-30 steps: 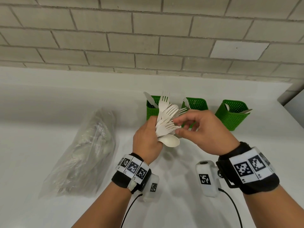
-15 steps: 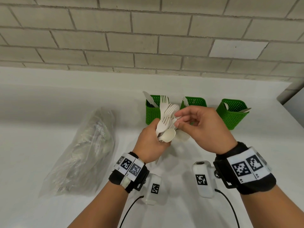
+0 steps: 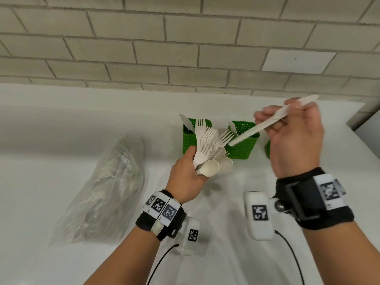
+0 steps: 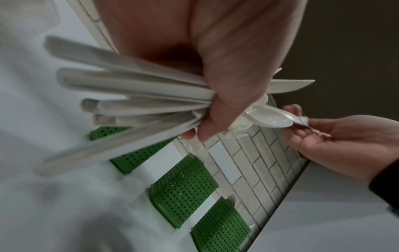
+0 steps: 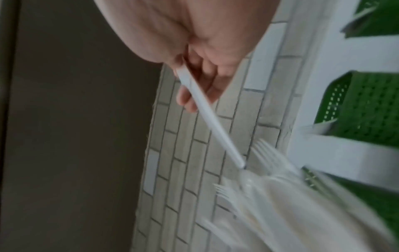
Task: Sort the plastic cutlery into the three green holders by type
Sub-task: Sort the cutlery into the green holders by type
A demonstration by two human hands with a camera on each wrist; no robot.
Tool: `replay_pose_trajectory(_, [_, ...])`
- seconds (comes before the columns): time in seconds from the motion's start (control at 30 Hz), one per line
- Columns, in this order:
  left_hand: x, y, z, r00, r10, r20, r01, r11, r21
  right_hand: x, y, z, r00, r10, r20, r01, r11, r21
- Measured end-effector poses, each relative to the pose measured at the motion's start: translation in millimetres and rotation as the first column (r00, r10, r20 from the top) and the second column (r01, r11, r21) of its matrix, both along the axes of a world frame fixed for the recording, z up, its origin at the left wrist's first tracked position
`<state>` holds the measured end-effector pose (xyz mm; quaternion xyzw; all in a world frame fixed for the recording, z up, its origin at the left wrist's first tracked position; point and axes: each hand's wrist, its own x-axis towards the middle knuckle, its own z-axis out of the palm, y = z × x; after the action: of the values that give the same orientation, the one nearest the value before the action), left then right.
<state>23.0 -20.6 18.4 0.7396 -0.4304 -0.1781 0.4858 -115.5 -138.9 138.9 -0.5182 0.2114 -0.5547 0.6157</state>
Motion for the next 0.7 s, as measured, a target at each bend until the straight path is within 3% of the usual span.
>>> replay_pose_trajectory(0.03, [0, 0, 0, 1.000, 0.004, 0.005, -0.004, 1.000, 0.003, -3, -2, 3, 1.000, 0.009, 0.028, -0.009, 1.000, 0.022])
replay_pose_trajectory(0.07, [1, 0, -1, 1.000, 0.009, 0.002, -0.009, 1.000, 0.003, -5, -3, 4, 0.997, 0.019, -0.075, -0.022, 0.999, -0.036])
replay_pose_trajectory(0.1, [1, 0, -1, 1.000, 0.013, -0.005, -0.013, 1.000, 0.001, -7, -2, 2, 0.962, 0.020, -0.271, -0.063, 0.986, -0.152])
replay_pose_trajectory(0.17, [0, -2, 1, 1.000, 0.014, -0.020, -0.014, 1.000, -0.003, -6, 2, -8, 0.766, 0.010, -0.643, -0.287, 0.900, -0.329])
replay_pose_trajectory(0.2, [0, -2, 2, 1.000, 0.009, -0.029, -0.009, 1.000, -0.006, -5, 4, -15, 0.680, 0.018, -0.733, -0.388, 0.858, -0.338])
replay_pose_trajectory(0.23, [-1, -3, 3, 0.999, 0.004, -0.037, -0.004, 1.000, -0.008, -4, 5, -20, 0.639, 0.045, -0.768, -0.445, 0.836, -0.322])
replay_pose_trajectory(0.3, [-1, -4, 4, 0.999, -0.007, -0.046, 0.006, 1.000, -0.012, -1, 5, -24, 0.632, 0.058, -0.772, -0.454, 0.836, -0.308])
replay_pose_trajectory(0.43, [-2, -4, 2, 0.998, -0.035, -0.060, 0.034, 0.999, -0.005, 1, 2, -28, 0.621, -0.034, -0.783, -0.453, 0.800, -0.394])
replay_pose_trajectory(0.57, [-3, -3, 3, 0.998, -0.048, -0.047, 0.048, 0.999, 0.012, 4, 1, -30, 0.543, -0.125, -0.830, -0.516, 0.730, -0.448])
replay_pose_trajectory(0.63, [-2, -2, 3, 0.997, -0.050, -0.061, 0.050, 0.999, 0.010, 2, -3, -27, 0.515, -0.083, -0.853, -0.568, 0.712, -0.413])
replay_pose_trajectory(0.7, [-1, -1, 3, 0.996, -0.048, -0.074, 0.049, 0.999, 0.006, -1, -8, -24, 0.574, 0.021, -0.818, -0.534, 0.767, -0.355])
